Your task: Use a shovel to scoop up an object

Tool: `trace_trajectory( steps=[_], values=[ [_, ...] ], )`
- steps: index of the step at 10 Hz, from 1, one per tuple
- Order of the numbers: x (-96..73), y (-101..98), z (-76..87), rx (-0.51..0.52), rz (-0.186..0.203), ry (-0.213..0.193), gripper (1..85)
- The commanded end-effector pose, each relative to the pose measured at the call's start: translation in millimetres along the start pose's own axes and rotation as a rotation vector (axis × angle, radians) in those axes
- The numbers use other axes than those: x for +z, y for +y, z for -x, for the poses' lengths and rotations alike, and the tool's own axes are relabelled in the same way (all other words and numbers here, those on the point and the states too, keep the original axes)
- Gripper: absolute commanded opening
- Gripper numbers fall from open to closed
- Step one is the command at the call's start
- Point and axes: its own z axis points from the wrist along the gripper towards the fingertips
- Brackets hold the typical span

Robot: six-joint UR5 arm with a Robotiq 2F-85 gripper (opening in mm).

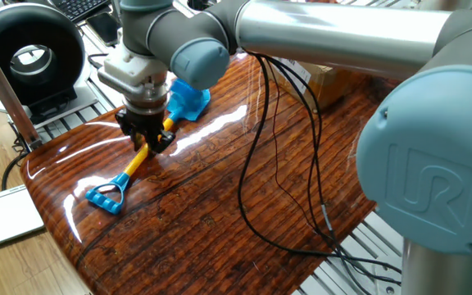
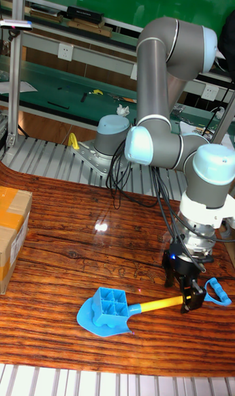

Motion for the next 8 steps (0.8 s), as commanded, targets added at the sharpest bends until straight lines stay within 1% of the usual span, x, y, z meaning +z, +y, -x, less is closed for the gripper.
trace_trajectory(
  steps=[1,2,3,4,5,6,7,8],
  values=[
    [-20.9,0.8,-15.6,0.053,-0.015,0.041,85.0],
    [-22.0,2.0,-15.6,0.078,-0.018,0.038,85.0],
    [-20.6,0.7,-1.7,0.101,-0.030,-0.016,82.3],
    [-17.1,-1.3,0.6,0.164,-0.042,-0.025,77.7],
    [-16.8,7.5,-1.6,0.281,-0.008,-0.015,70.7],
    [-16.8,9.7,-5.6,0.388,-0.001,0.001,11.3],
    [-16.8,8.8,-8.0,0.399,-0.007,0.010,1.3],
    [-16.8,8.2,-7.3,0.403,-0.009,0.007,1.3]
  ],
)
